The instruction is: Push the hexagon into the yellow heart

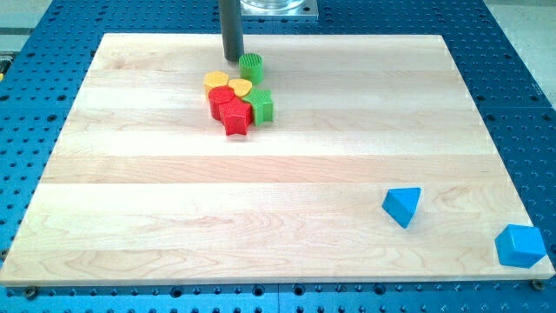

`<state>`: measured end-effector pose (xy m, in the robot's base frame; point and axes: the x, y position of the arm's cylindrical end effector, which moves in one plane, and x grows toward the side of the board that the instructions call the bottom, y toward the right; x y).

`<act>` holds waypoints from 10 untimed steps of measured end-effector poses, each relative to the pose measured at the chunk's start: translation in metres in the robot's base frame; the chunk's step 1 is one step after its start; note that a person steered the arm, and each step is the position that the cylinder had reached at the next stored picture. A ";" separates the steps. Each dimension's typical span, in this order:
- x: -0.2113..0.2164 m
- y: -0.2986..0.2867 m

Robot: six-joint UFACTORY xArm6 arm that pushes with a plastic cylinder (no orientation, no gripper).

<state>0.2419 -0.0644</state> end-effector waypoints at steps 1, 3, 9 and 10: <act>0.015 0.015; 0.050 0.007; 0.088 -0.065; 0.088 -0.054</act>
<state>0.3297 -0.1182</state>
